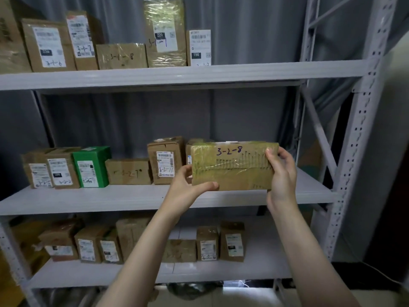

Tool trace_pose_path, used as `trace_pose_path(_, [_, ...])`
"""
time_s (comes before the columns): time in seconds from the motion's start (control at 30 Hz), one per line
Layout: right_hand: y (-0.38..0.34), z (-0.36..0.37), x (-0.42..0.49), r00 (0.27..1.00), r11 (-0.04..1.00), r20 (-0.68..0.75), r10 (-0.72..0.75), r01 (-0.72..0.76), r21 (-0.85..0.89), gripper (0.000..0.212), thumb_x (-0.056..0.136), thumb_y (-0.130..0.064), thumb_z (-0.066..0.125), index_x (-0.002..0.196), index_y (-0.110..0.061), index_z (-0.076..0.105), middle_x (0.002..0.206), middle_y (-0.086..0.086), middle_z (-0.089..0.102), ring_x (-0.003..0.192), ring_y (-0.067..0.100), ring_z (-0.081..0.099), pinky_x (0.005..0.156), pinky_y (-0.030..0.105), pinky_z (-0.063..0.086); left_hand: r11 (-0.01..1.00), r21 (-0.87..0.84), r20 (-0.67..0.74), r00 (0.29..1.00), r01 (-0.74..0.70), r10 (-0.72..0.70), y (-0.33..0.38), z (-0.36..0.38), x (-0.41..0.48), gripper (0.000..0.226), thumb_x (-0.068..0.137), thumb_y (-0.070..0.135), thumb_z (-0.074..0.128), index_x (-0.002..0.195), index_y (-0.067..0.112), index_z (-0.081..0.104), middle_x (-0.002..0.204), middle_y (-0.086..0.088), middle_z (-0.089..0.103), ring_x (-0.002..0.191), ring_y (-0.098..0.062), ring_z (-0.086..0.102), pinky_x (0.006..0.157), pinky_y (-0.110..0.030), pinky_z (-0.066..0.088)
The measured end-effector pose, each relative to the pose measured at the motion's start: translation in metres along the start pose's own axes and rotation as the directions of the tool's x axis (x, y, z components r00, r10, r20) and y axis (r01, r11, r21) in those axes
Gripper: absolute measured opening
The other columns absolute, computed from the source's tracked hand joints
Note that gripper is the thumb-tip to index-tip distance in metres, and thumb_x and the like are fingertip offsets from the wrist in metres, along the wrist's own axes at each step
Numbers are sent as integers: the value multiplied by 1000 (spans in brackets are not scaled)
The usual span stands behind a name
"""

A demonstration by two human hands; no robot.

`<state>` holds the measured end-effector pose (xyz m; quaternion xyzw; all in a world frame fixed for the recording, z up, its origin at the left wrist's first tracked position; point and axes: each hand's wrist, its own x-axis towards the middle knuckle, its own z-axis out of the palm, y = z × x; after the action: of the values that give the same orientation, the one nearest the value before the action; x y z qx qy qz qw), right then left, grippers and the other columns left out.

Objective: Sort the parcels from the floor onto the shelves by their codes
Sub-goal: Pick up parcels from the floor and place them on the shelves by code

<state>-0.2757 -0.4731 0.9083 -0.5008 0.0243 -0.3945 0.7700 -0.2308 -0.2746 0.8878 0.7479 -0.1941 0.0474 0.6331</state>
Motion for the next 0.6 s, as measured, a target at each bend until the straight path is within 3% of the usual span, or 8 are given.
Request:
trace_pose_path(0.1, [5, -17, 14, 999, 1000, -36, -12, 12, 6, 28, 92, -23, 67, 117, -19, 55, 113, 2, 67, 110, 22, 64, 104, 50, 48, 1000, 11, 41, 999, -1, 0, -3, 18, 11, 72, 71, 30, 85, 130, 24, 44, 121, 12, 59, 104, 0, 55, 90, -24, 41])
trace_pose_path(0.2, [12, -32, 26, 998, 1000, -61, -18, 17, -19, 25, 91, -26, 67, 113, -20, 56, 110, 1, 67, 106, 20, 65, 104, 50, 48, 1000, 17, 97, 995, 5, -7, -12, 34, 29, 79, 69, 33, 86, 135, 21, 45, 126, 7, 60, 113, -8, 57, 88, -22, 44])
trace_pose_path(0.33, [24, -51, 47, 993, 998, -118, -22, 15, -56, 50, 76, -38, 70, 118, -15, 57, 122, 12, 66, 117, 30, 62, 105, 51, 46, 999, 30, 173, 984, 27, -31, -27, 60, 55, 78, 68, 35, 87, 134, 20, 47, 123, 8, 61, 109, -5, 57, 83, -18, 44])
trace_pose_path(0.43, [37, -67, 66, 986, 997, -161, -32, 19, -78, 55, 77, -37, 71, 123, -11, 56, 123, 12, 65, 118, 29, 61, 106, 50, 46, 999, 43, 235, 971, 31, -41, -40, 81, 77, 71, 72, 32, 85, 129, 21, 45, 115, 13, 58, 99, 5, 53, 74, -11, 40])
trace_pose_path(0.6, [66, -87, 107, 965, 992, -261, -24, -10, -127, 28, 87, -34, 70, 109, -20, 58, 116, 7, 66, 115, 26, 62, 107, 49, 45, 996, 67, 319, 944, 60, -79, -62, 115, 129, 65, 72, 31, 84, 125, 19, 48, 110, 13, 60, 95, 4, 54, 70, -12, 39])
